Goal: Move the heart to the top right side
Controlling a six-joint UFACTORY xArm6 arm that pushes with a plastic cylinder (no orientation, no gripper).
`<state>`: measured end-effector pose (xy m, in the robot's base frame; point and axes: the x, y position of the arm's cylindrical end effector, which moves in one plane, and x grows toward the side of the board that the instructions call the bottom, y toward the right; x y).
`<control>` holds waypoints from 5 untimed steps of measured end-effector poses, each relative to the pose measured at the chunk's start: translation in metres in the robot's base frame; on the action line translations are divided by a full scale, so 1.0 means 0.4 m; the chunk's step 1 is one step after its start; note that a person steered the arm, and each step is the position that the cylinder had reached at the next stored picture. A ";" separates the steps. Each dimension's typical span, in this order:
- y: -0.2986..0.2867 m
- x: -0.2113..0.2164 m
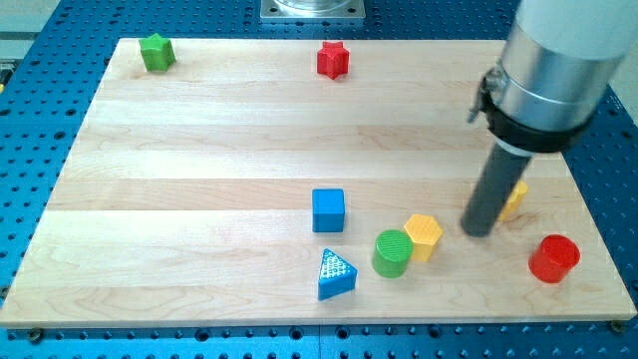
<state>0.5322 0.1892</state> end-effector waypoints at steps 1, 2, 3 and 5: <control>-0.005 -0.114; -0.068 -0.258; -0.017 -0.079; -0.036 -0.235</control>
<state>0.4383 0.1748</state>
